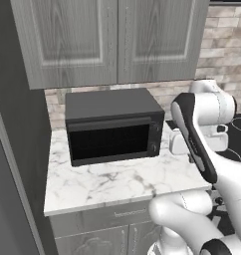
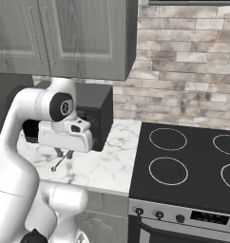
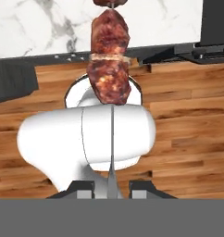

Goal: Store the kebab skewer in the freezer for long-term storage. Close the freezer door after placing the cooked food.

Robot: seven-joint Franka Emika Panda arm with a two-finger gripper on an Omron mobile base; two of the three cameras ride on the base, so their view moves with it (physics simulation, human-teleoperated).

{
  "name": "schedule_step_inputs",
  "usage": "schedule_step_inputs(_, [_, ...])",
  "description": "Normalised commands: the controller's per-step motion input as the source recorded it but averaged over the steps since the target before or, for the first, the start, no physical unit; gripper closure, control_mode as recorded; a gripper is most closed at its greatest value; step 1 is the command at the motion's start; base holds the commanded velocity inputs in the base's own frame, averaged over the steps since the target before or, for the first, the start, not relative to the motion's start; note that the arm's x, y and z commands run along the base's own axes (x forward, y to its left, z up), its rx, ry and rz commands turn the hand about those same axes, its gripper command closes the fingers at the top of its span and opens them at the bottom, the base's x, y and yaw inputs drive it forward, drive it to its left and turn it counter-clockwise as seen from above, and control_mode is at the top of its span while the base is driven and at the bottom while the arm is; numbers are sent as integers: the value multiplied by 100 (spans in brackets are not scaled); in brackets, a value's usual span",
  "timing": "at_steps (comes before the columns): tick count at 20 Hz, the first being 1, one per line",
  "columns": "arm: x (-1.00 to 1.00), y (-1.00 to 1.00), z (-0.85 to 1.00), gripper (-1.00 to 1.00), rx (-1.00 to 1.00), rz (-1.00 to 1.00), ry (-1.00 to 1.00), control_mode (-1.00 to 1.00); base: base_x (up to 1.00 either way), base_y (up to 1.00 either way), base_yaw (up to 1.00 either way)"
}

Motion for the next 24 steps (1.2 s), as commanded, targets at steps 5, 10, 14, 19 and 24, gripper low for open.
schedule_step_inputs(5, [-22, -7, 2, 100, 0, -10, -13, -100, 0, 0, 0])
schedule_step_inputs(10, [-2, -13, 10, 100, 0, -7, 1, -100, 0, 0, 0])
schedule_step_inputs(14, [0, -8, 1, 100, -1, -7, 8, -100, 0, 0, 0])
schedule_step_inputs(19, [0, -1, 0, 100, 0, -2, 3, -100, 0, 0, 0])
schedule_step_inputs(24, [0, 4, 0, 100, 0, 0, 0, -100, 0, 0, 0])
